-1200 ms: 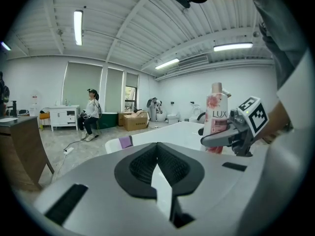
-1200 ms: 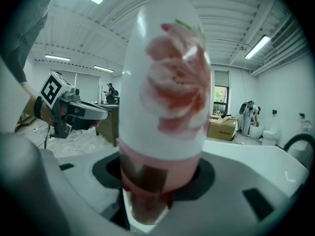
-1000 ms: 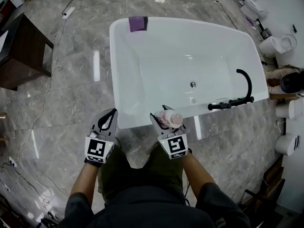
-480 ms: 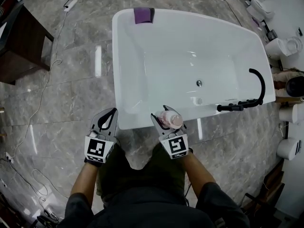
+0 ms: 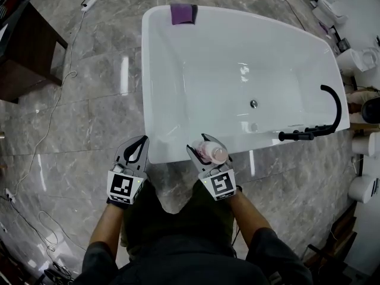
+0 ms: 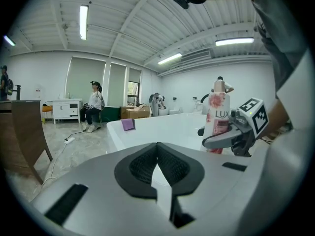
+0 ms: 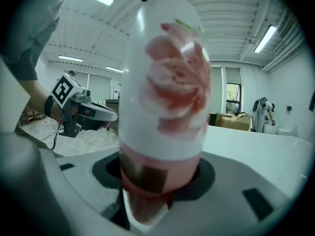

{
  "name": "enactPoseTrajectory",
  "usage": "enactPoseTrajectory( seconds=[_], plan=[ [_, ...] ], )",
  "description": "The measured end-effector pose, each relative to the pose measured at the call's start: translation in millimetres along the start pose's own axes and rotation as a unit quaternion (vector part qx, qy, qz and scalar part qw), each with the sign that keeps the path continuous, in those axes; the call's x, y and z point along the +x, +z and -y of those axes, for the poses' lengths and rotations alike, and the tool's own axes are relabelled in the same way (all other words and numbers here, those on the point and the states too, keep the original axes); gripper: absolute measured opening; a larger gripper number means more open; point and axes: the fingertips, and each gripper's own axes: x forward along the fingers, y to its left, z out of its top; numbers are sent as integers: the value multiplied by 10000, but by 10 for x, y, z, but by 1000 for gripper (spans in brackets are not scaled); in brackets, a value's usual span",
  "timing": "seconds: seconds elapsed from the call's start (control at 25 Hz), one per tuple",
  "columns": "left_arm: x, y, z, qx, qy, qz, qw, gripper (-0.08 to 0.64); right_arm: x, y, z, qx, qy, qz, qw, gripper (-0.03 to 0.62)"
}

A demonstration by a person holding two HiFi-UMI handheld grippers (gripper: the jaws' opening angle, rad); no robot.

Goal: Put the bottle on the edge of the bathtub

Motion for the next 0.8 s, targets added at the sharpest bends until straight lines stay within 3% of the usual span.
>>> enactPoseTrajectory(
  seconds=[0.36,0.8],
  plan=[
    [5,-196,-45,-81,166,-39,9998,2,56,-87,-214,-533,934,112,9941,227],
    [51,-390,-74,-145,365,-138,9991,2,97,-231,-424,-1064,2206,139,9694,225]
  ],
)
